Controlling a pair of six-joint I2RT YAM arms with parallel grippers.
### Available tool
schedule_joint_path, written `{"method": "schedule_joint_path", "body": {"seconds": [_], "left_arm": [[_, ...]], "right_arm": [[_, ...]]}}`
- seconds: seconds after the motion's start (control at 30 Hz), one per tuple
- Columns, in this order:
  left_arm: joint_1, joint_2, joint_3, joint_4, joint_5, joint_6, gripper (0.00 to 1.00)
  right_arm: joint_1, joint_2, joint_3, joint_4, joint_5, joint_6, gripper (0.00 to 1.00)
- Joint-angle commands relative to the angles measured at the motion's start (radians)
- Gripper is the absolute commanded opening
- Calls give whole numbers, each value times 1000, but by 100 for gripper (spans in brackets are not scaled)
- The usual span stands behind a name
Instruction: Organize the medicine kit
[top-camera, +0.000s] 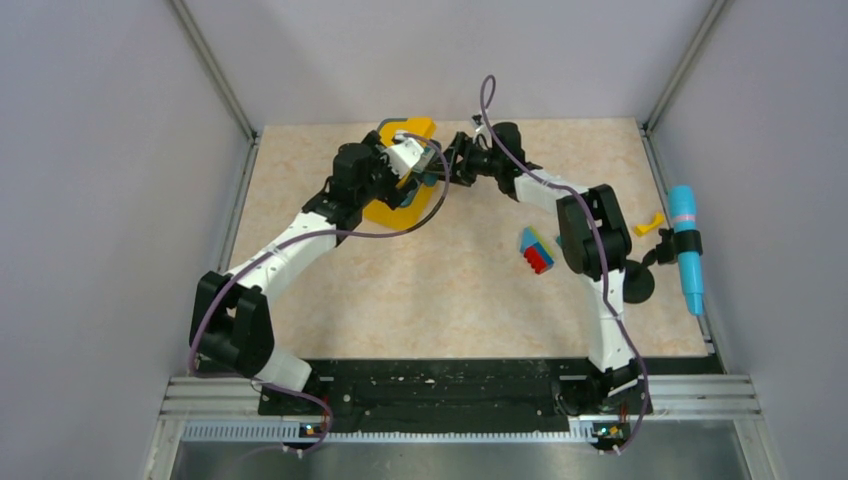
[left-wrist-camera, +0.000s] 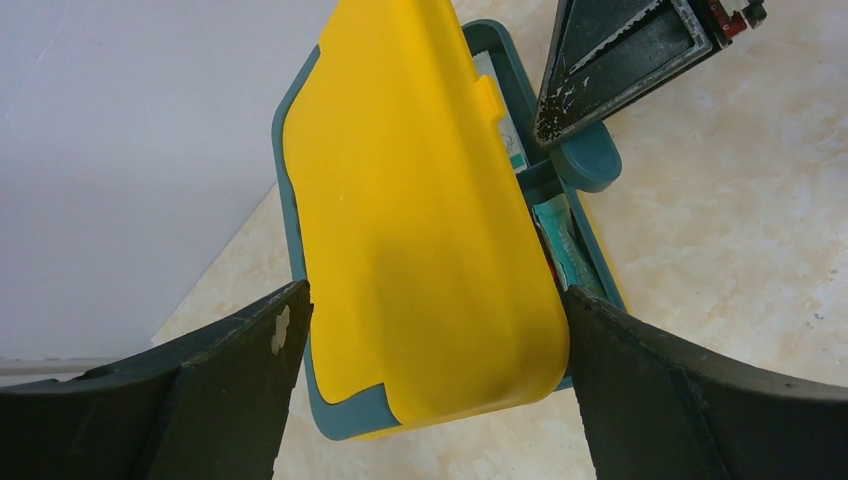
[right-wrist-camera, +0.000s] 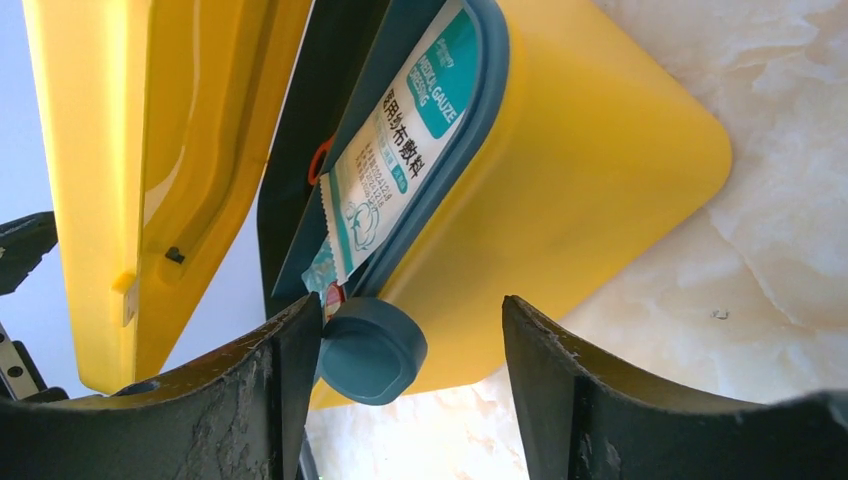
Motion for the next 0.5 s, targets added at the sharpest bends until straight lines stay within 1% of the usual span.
{"method": "schedule_joint_path", "body": {"seconds": [0.0, 0.1, 0.27, 0.4, 0.47], "left_arm": [[10, 4, 52, 7, -3, -32, 98], [12, 2, 52, 6, -1, -34, 98], [12, 6, 44, 2, 9, -60, 98], [14, 12, 45, -12, 52, -96, 98], [13, 15, 56, -62, 88, -103, 98]], "right_arm": [[3, -7, 9, -9, -5, -19, 64], [-14, -27, -21, -15, -6, -23, 63], [-48, -57, -73, -9, -55, -39, 63], [-63, -65, -116, 83, -133, -22, 68], [-65, -61, -122, 147, -185, -15, 71]]}}
